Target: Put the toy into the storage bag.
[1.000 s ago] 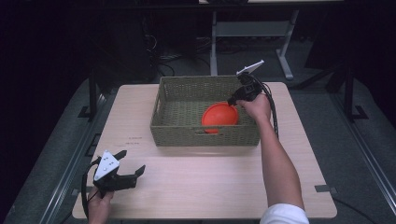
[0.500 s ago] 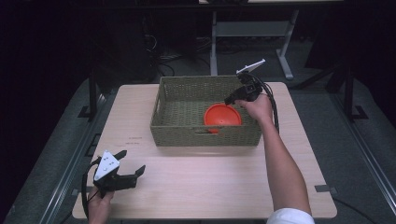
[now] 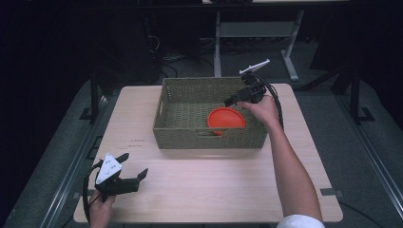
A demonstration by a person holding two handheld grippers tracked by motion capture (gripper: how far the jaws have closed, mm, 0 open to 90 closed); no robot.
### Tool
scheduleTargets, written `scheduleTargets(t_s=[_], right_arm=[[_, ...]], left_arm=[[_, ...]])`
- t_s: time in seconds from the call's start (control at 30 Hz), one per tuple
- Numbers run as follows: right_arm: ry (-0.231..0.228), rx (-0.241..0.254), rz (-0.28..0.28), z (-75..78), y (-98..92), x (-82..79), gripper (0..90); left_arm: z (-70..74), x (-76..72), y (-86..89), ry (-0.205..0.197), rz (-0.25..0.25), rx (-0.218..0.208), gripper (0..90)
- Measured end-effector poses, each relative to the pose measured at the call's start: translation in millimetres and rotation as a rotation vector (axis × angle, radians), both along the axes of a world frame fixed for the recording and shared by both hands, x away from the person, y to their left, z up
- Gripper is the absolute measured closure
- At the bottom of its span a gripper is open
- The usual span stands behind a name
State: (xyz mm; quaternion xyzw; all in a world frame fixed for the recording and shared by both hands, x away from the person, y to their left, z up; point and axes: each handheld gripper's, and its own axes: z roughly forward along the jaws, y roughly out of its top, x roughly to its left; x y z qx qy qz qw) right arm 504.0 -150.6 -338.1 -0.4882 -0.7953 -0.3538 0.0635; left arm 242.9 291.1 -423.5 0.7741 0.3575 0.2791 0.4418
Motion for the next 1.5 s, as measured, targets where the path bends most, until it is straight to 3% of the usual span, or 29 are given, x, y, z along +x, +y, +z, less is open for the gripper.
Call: scheduleTargets(t_s=[0.53, 0.77, 1.33, 1.5], right_arm=[[-0.033, 0.060, 0.047, 21.2, -11.3, -17.2, 33.7], [-0.033, 0.094, 0.060, 20.6, -20.8, -27.4, 33.6], [-0.051, 0.112, 0.095, 27.4, -42.3, -56.0, 32.1], [-0.079, 0.107, 0.106, 28.9, -49.1, -66.7, 31.8]], left_arm=[[0.4, -0.3, 0.5, -0.004, -0.001, 0.003, 12.9], [0.7, -0.7, 0.7, -0.003, 0.000, 0.005, 12.9], [0.7, -0.9, 0.1, -0.004, 0.001, 0.003, 12.9], [0.4, -0.6, 0.1, -0.001, 0.002, 0.002, 12.9]])
